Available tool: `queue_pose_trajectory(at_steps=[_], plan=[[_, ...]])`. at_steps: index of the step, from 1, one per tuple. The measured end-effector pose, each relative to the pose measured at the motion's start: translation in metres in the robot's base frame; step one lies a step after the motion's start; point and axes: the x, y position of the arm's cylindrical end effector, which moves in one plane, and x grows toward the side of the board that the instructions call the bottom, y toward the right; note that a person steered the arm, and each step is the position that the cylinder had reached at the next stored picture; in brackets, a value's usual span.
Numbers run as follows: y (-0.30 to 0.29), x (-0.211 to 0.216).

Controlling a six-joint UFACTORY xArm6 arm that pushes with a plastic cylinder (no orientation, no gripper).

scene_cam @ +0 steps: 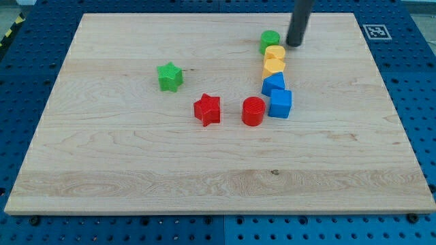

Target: Drag the green circle diagonal to the top right side of the green star

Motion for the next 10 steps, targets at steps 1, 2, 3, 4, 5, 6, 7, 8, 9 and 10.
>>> queue_pose_trajectory(at_steps=[1, 2, 3, 4, 5, 6, 7, 8, 9, 10], plan=[[-0.040, 0.005], [-0.072, 0.005], [-0.101, 0.005], [-0.102, 0.005], [-0.102, 0.005], [-0.085, -0.005], [-0.097, -0.016], [-0.146, -0.016], [-0.165, -0.016], [-0.165, -0.016]])
